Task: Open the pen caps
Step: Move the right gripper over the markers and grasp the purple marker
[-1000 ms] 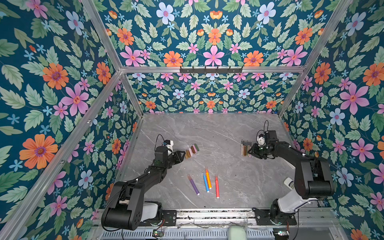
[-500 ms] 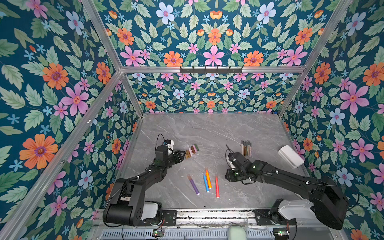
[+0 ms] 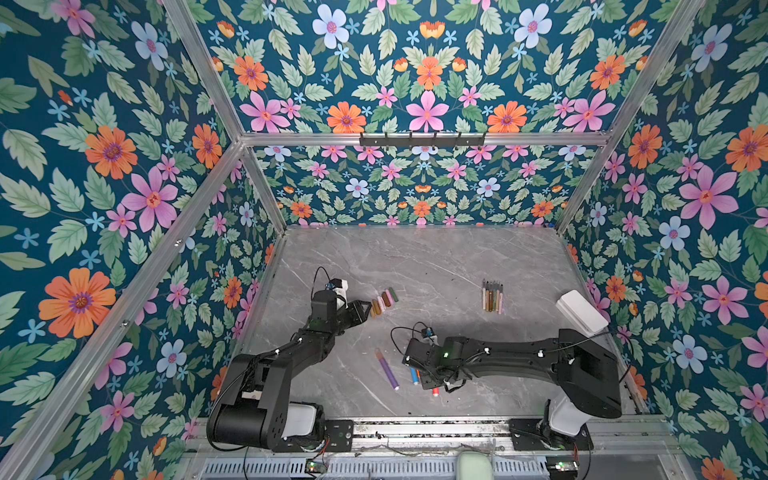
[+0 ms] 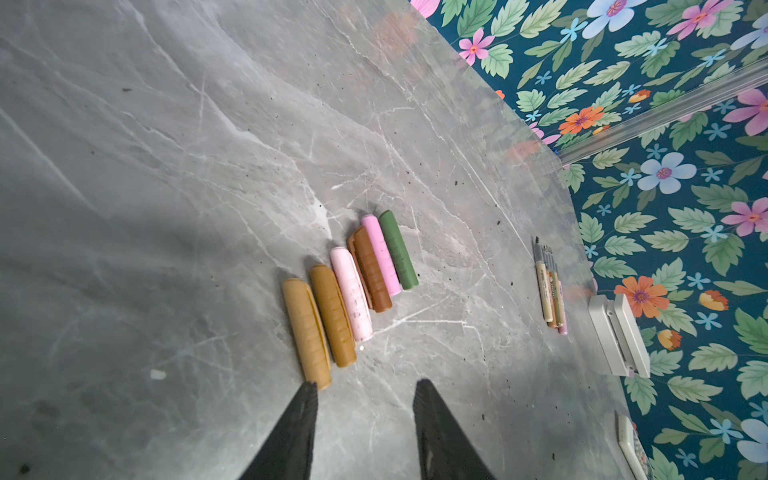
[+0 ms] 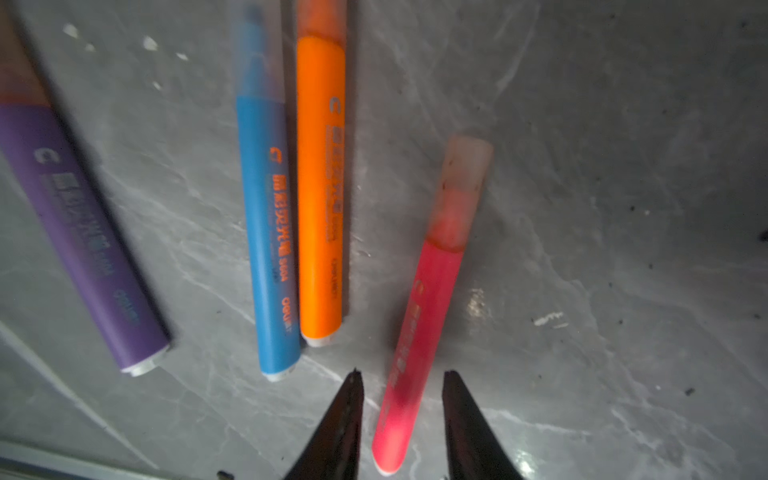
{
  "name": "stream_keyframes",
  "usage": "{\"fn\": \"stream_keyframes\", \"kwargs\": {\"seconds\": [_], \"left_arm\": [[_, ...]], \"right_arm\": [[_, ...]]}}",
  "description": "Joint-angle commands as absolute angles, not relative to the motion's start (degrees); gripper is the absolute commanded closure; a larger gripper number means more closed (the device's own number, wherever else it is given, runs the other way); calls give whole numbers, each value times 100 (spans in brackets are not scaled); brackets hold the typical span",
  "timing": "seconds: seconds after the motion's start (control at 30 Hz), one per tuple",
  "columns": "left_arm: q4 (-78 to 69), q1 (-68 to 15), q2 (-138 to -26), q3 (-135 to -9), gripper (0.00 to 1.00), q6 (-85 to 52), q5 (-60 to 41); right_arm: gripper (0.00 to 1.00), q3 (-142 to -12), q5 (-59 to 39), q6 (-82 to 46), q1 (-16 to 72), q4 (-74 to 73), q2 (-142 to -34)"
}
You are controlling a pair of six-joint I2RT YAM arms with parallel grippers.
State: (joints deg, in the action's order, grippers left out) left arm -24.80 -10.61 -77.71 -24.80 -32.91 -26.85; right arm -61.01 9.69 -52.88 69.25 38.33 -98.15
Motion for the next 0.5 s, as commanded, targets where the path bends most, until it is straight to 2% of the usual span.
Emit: {"fn": "stream_keyframes", "kwargs": {"seconds": [0.0, 0.1, 0.23, 0.47], "left_arm": [[-2610, -1063, -7783, -2511, 58, -3312, -2726], [-2619, -1063, -7765, -2503, 58, -3330, -2734], [-2623, -1063, -7749, -2501, 58, -3340, -2751], [-2580, -1063, -7640, -2479, 58, -3329, -2706]], "right_arm": [[67, -6169, 1207, -5447, 6959, 4168, -9848], [67, -6204, 1177, -5246, 7081, 3927, -9740], [67, -6484, 640, -4648, 7266, 3341, -9830], [67, -7595, 316, -4187, 7326, 3525, -10811]]}}
